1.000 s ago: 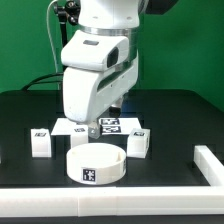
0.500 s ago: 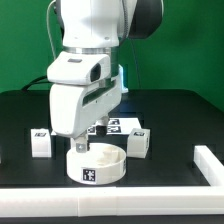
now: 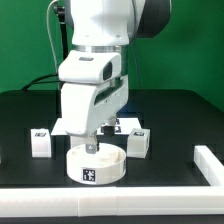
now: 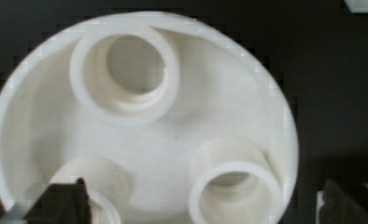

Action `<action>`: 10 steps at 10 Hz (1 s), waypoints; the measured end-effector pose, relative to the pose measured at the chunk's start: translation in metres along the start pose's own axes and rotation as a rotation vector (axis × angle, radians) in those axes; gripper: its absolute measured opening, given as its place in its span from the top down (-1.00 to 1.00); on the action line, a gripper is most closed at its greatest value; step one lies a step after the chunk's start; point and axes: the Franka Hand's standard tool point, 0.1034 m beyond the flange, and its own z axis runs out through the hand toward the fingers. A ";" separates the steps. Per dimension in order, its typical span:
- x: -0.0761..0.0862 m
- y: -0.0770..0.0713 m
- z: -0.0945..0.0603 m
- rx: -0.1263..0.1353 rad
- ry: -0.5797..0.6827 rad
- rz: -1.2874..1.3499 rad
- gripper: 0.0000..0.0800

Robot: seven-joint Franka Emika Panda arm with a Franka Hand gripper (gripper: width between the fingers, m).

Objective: Assemble stool

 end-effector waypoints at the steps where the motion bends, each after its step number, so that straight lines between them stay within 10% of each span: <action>1: -0.001 -0.002 0.003 0.006 -0.002 0.001 -0.63; 8: -0.009 -0.012 0.025 0.042 -0.011 0.009 -0.63; 10: -0.010 -0.013 0.027 0.047 -0.013 0.011 0.03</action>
Offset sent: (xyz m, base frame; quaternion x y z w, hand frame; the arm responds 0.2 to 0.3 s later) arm -0.0059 -0.0012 -0.0122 0.0014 0.0151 0.0038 0.9999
